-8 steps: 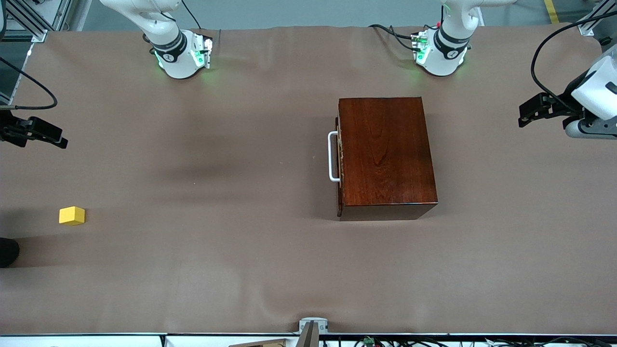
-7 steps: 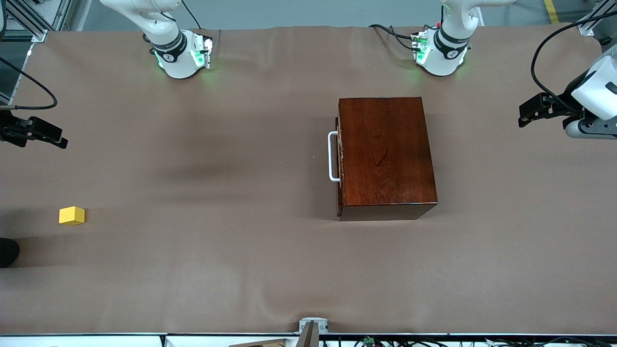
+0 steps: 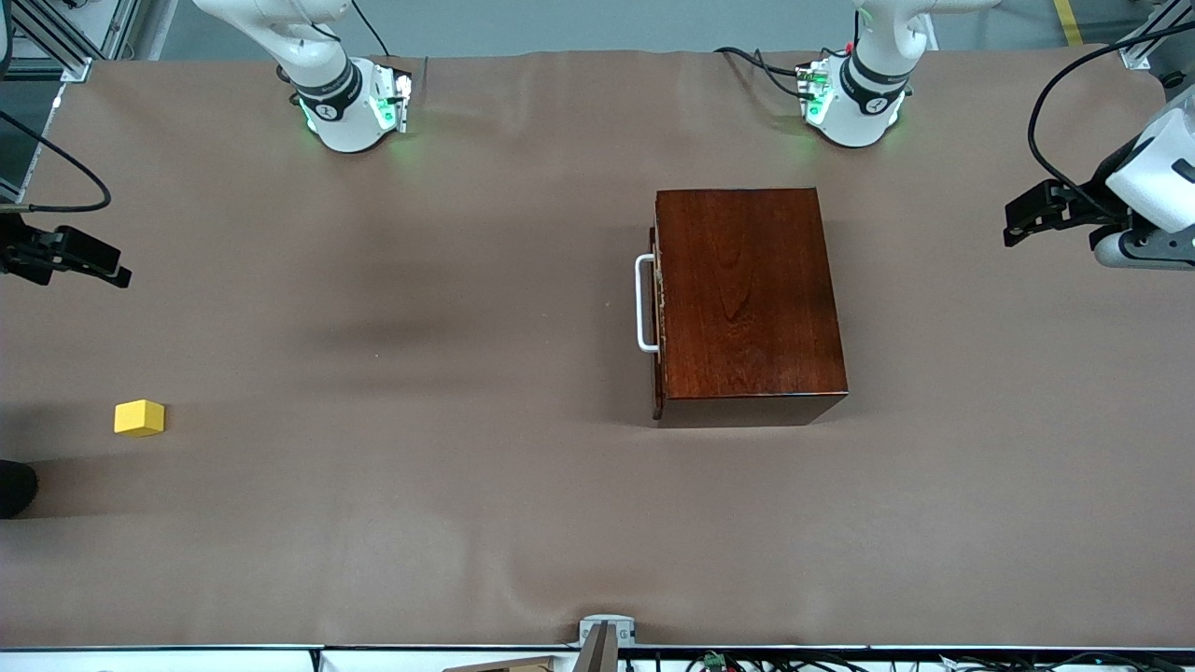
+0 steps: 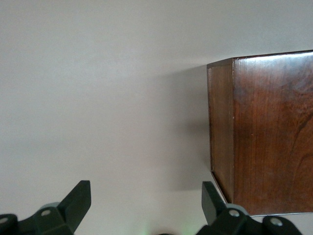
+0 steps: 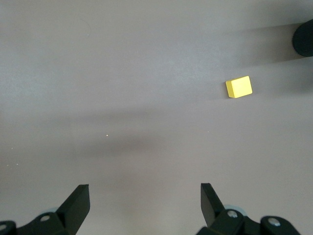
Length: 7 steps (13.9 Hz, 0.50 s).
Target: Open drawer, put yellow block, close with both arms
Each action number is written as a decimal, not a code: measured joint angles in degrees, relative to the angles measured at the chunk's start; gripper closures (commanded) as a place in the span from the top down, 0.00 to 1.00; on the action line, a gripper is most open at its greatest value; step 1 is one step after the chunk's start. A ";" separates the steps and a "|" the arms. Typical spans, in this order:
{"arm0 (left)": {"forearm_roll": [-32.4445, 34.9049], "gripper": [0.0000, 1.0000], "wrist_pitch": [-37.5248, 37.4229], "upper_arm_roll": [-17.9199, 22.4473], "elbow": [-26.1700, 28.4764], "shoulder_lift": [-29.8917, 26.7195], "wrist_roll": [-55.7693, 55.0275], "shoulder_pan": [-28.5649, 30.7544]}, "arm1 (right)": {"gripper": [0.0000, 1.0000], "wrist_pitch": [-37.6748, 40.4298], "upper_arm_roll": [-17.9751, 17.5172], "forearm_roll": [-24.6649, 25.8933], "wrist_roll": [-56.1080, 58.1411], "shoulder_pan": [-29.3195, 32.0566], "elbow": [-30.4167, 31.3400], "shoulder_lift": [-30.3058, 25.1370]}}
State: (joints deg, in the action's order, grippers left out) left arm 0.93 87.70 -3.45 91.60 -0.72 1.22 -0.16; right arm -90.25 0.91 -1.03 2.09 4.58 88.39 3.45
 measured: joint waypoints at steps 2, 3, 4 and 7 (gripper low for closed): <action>0.00 1.00 0.00 -0.02 0.02 0.00 0.00 -0.01 | 1.00 0.00 0.00 0.00 0.00 0.00 0.00 0.00; 0.00 1.00 0.00 -0.05 0.03 0.00 0.00 -0.01 | 1.00 0.00 0.00 0.00 0.00 0.00 0.00 0.00; 0.00 1.00 0.00 -0.08 0.04 0.01 -0.35 -0.01 | 1.00 0.00 0.00 0.00 0.00 0.00 0.00 0.00; 0.00 1.00 0.00 -0.27 0.05 0.31 -5.30 -0.05 | 1.00 0.00 0.00 0.00 0.00 0.00 0.00 0.00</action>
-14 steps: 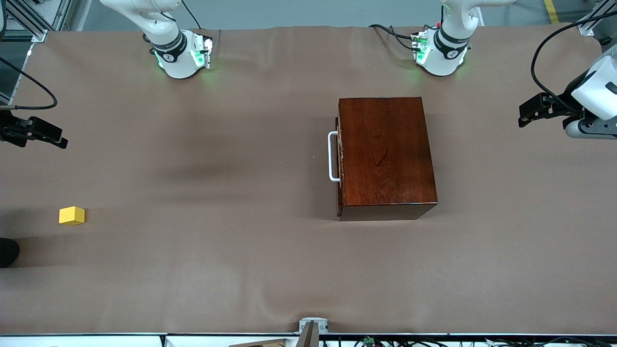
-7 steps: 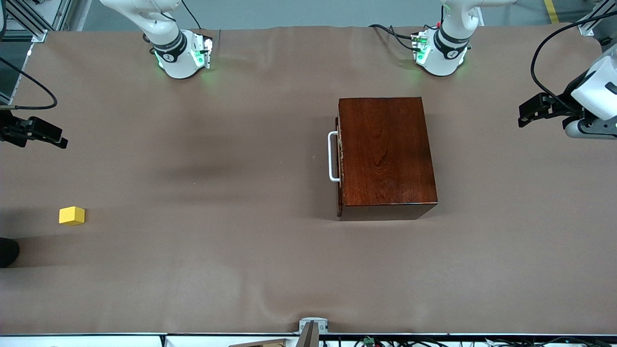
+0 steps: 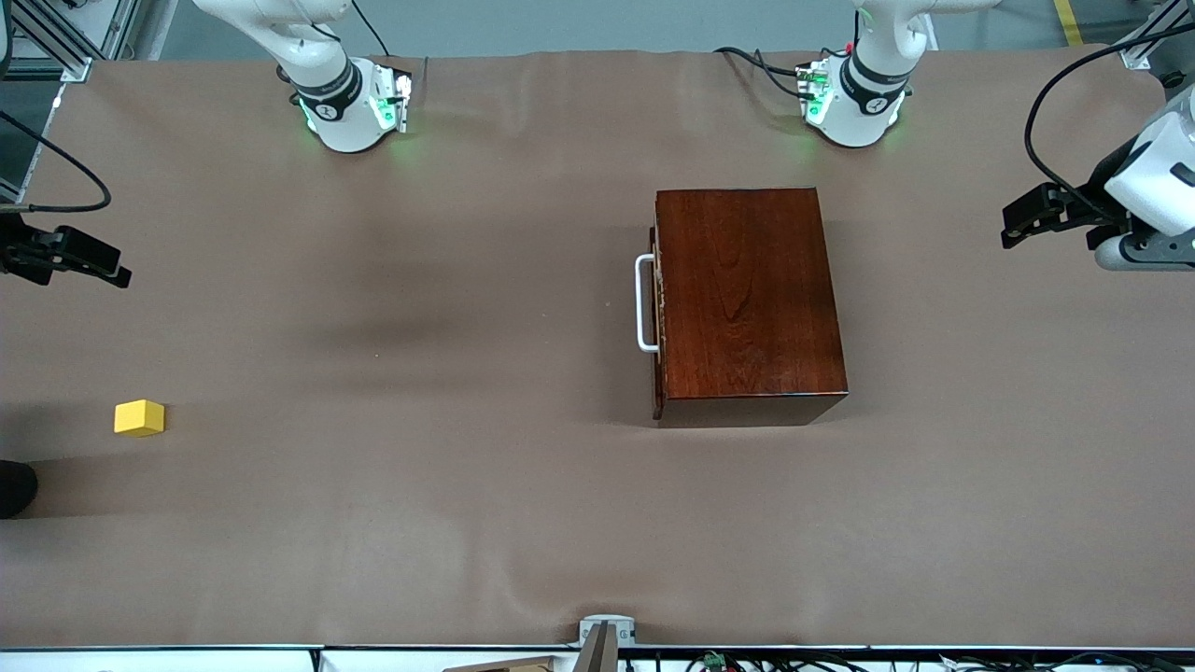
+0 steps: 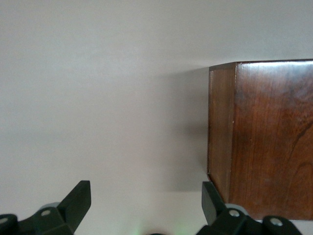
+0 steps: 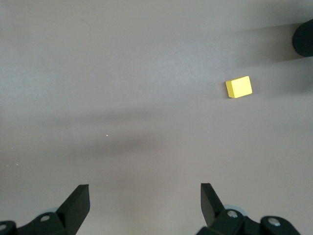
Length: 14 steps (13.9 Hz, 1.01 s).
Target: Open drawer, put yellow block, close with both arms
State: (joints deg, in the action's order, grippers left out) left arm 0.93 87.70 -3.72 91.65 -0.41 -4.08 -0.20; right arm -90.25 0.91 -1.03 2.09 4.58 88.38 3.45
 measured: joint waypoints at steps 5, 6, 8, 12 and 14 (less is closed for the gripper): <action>-3.12 1.00 0.05 -0.25 -2.55 1.20 -10.96 -0.19 | 1.00 0.00 0.00 0.00 0.00 0.00 0.00 0.00; -3.51 1.00 0.06 -0.38 -3.48 1.89 -12.84 -0.35 | 1.00 0.00 0.00 0.00 0.00 0.00 0.00 0.00; -4.24 1.00 0.05 -1.15 -5.06 3.68 -17.95 -1.21 | 1.00 0.00 0.00 0.00 0.00 0.00 0.00 0.00; -4.32 1.00 0.17 -2.35 -7.37 8.28 -26.35 -6.93 | 1.00 0.00 0.02 0.00 0.00 0.00 -0.02 0.00; -4.32 1.00 0.34 -2.44 -9.27 11.24 -29.53 -10.50 | 1.00 0.00 0.02 0.00 0.00 0.00 -0.04 0.00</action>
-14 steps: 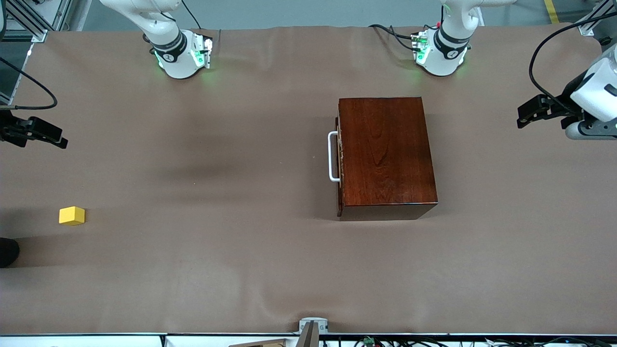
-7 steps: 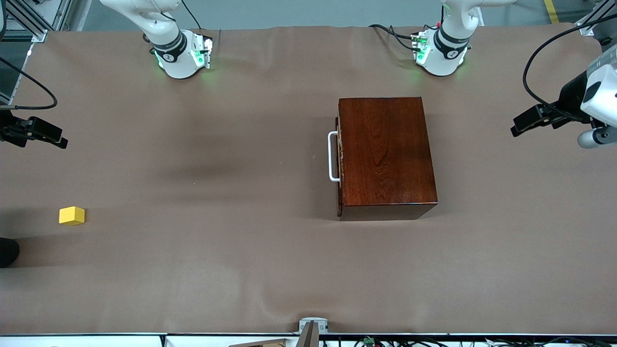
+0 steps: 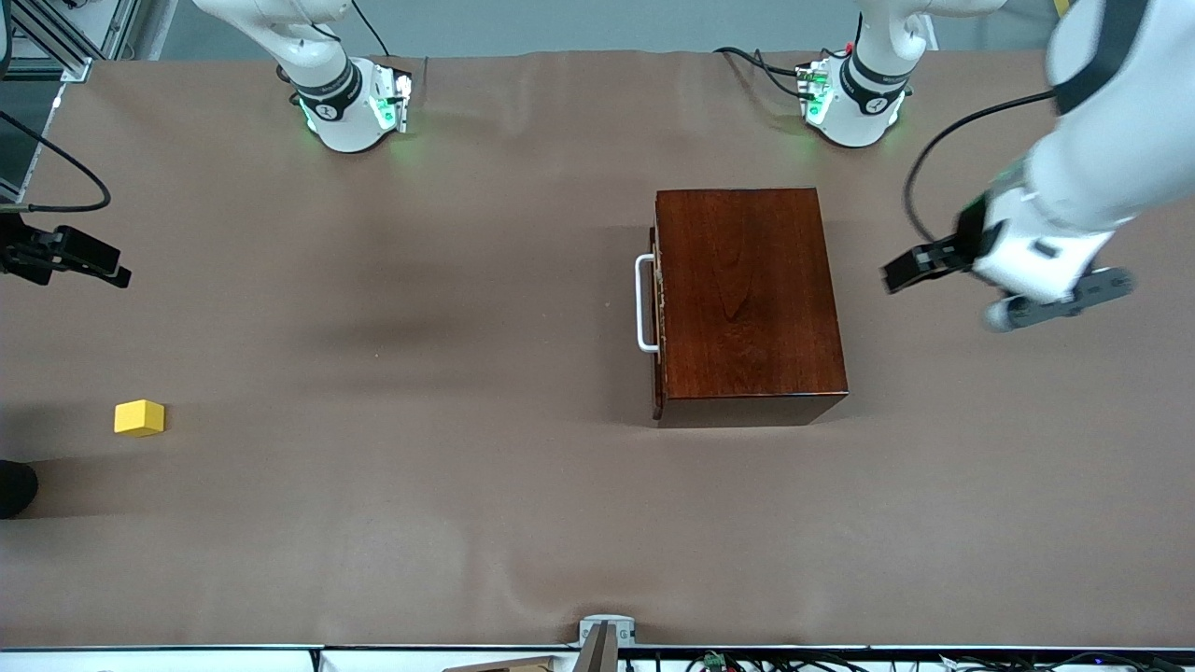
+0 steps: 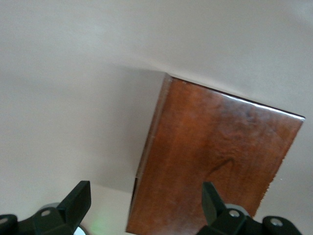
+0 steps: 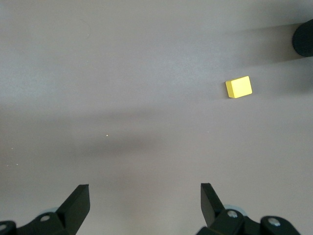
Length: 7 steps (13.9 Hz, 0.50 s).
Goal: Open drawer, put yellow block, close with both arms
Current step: 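Move the left gripper over the box to the white drawer handle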
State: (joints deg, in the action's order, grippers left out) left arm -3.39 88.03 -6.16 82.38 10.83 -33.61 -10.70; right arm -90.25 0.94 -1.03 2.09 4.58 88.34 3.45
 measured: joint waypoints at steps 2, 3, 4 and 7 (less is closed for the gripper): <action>0.00 1.00 0.67 -0.06 -2.10 3.46 -4.70 -3.83 | 1.00 0.00 0.01 0.00 0.00 0.00 -0.02 0.00; 0.00 1.00 0.99 -0.09 -3.26 5.25 -6.92 -5.71 | 1.00 0.00 0.01 0.00 0.00 0.00 -0.02 0.00; 0.00 1.00 1.74 -0.09 -4.34 6.96 -9.23 -7.62 | 1.00 0.00 0.01 0.00 0.00 0.00 -0.02 0.00; 0.00 1.00 7.69 0.00 -6.05 11.18 -16.87 -13.98 | 1.00 0.00 0.03 0.00 0.00 0.00 -0.03 0.00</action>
State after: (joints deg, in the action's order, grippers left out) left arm -3.39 95.72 -6.16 76.33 22.01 -50.48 -24.68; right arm -90.25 0.96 -1.03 2.10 4.58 88.32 3.45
